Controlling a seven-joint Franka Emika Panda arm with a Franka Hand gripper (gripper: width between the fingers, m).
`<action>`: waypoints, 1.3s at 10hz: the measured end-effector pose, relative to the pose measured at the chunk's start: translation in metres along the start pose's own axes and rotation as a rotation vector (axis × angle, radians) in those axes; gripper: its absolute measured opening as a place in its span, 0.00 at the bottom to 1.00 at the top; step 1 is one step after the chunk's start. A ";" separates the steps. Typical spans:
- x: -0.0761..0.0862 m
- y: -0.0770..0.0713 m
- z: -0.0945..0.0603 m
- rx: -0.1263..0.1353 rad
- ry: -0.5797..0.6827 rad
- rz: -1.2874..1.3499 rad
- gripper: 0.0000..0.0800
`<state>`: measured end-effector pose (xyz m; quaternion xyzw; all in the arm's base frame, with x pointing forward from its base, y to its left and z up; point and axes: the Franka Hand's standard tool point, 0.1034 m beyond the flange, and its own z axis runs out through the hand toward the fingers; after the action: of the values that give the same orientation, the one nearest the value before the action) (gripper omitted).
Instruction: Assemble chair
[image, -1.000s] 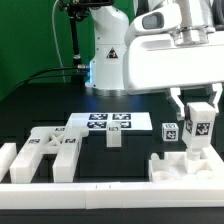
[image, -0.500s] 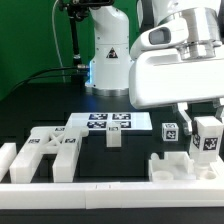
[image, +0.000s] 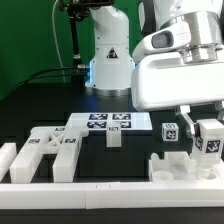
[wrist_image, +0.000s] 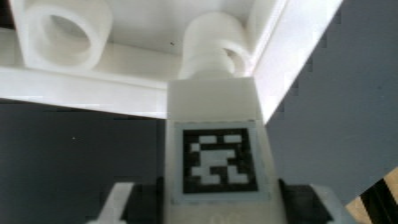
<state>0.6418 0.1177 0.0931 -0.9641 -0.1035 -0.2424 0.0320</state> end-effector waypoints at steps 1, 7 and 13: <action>0.000 -0.003 0.001 0.003 0.002 -0.002 0.36; -0.008 -0.005 0.010 0.002 0.001 -0.006 0.36; -0.012 -0.003 0.014 -0.008 0.041 -0.008 0.59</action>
Offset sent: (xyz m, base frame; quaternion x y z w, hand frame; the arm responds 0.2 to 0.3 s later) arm 0.0029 -0.0005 -0.0040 -0.0048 0.0078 0.0004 1.0000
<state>0.6370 0.1196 0.0753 -0.9586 -0.1059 -0.2627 0.0291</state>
